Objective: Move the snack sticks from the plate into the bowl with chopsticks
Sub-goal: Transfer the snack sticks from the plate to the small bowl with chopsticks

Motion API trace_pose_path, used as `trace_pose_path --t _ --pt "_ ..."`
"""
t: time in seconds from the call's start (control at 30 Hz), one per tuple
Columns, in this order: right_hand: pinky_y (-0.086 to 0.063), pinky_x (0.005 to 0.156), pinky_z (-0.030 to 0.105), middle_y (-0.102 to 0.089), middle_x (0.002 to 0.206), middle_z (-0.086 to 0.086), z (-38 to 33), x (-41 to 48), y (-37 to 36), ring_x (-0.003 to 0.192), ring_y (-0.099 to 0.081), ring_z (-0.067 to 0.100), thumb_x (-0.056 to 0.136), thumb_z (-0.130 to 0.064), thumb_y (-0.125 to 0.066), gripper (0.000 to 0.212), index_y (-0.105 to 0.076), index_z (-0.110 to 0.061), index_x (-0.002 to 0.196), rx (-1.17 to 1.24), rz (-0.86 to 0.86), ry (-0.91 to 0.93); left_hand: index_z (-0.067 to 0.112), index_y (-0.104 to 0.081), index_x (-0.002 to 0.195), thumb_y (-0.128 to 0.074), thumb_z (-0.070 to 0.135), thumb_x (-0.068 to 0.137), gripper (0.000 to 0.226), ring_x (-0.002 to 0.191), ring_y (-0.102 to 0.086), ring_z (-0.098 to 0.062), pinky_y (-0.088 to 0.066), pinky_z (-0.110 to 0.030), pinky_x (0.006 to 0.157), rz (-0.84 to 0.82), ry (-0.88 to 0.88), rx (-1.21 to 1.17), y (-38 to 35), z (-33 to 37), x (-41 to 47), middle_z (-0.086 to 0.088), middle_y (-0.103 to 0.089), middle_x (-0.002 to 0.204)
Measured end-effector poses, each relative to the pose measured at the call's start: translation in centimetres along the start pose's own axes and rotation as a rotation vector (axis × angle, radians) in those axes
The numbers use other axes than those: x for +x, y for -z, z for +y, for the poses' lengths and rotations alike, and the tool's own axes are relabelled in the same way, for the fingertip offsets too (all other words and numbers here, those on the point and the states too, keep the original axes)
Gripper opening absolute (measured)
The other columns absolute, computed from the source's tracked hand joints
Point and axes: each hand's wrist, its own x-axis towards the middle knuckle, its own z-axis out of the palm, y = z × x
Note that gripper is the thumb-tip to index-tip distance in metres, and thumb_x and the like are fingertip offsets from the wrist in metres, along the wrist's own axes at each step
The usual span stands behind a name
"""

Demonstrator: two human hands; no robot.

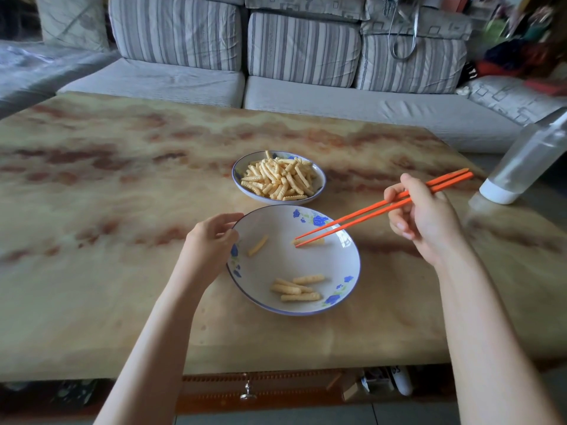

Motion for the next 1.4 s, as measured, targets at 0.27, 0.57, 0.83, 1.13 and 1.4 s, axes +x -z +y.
trace_pose_path --t 0.27,0.57,0.83,1.13,1.4 --pt "-0.019 0.034 0.017 -0.038 0.039 0.005 0.1 -0.1 0.5 0.030 -0.027 0.013 0.102 -0.026 -0.036 0.043 -0.053 -0.007 0.067 -0.010 -0.012 0.014 0.023 -0.069 0.113 -0.049 0.001 0.087 0.040 0.084 -0.062 -0.016 -0.046 -0.014 0.064 0.004 0.000 -0.005 0.0 0.0 0.1 -0.003 -0.069 0.103" --pt "-0.020 0.036 0.016 -0.042 0.062 0.011 0.5 0.1 -0.5 0.030 -0.032 0.012 0.102 -0.022 -0.037 0.042 -0.048 -0.011 0.063 0.126 0.091 0.051 0.022 -0.069 0.114 -0.049 0.001 0.087 0.040 0.081 -0.061 -0.014 -0.044 -0.009 0.060 0.003 0.001 0.002 0.0 0.2 0.0 -0.002 -0.069 0.101" --pt "-0.022 0.037 0.020 -0.052 0.047 -0.008 0.1 0.5 -3.7 0.031 -0.036 0.012 0.101 -0.017 -0.035 0.037 -0.045 -0.011 0.066 0.353 0.298 0.115 0.023 -0.069 0.114 -0.048 0.001 0.086 0.041 0.091 -0.066 -0.020 -0.050 -0.027 0.077 0.003 0.015 -0.012 0.0 0.2 -0.1 -0.005 -0.071 0.105" --pt "-0.028 0.037 0.020 -0.047 0.038 0.000 2.5 1.3 -7.6 0.034 -0.040 0.016 0.103 -0.025 -0.033 0.041 -0.052 -0.010 0.069 0.268 0.280 0.122 0.025 -0.069 0.114 -0.049 0.003 0.087 0.040 0.082 -0.062 -0.013 -0.044 -0.013 0.063 0.006 0.004 0.000 0.0 0.2 0.0 0.000 -0.069 0.102" --pt "-0.032 0.038 0.021 -0.050 0.040 0.001 2.0 1.0 -7.1 0.036 -0.042 0.016 0.103 -0.025 -0.033 0.042 -0.054 -0.010 0.070 0.231 0.233 0.169 0.024 -0.069 0.114 -0.049 0.002 0.087 0.040 0.081 -0.062 -0.013 -0.045 -0.014 0.065 0.005 0.001 0.003 0.1 0.2 -0.1 0.000 -0.069 0.101"
